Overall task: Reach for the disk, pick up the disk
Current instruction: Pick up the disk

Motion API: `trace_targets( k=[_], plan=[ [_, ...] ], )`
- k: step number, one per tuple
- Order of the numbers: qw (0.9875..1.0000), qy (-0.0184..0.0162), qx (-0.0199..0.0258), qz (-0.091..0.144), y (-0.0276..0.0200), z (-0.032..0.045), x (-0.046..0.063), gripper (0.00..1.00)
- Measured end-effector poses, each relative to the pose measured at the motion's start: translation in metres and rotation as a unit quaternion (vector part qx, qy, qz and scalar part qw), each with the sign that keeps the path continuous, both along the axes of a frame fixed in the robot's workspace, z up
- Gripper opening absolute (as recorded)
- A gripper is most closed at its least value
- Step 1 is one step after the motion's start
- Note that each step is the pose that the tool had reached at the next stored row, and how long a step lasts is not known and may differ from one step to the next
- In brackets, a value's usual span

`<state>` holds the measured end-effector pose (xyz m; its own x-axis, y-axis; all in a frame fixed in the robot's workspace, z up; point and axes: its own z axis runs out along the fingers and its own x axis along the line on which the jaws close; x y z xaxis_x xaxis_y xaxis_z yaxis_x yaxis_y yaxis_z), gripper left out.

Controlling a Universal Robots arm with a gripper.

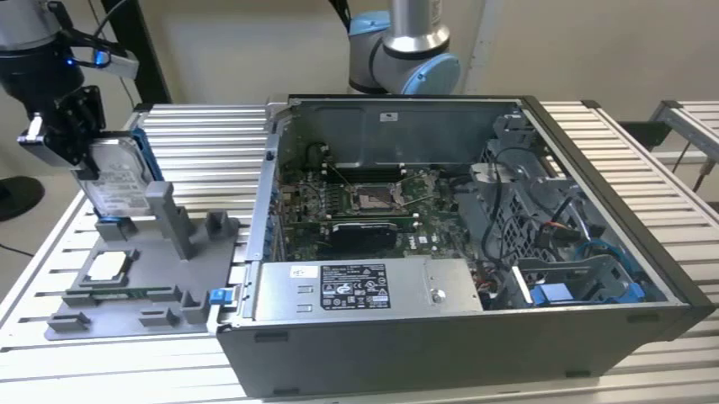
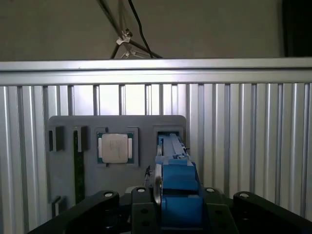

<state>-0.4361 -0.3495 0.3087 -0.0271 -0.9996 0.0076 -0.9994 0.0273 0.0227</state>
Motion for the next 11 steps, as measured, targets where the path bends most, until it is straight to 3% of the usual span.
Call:
trace_targets(
  k=[11],
  plan=[
    [1.0000, 0.0000, 0.0000, 0.000, 0.0000, 0.0111, 0.0000, 0.00]
  ],
)
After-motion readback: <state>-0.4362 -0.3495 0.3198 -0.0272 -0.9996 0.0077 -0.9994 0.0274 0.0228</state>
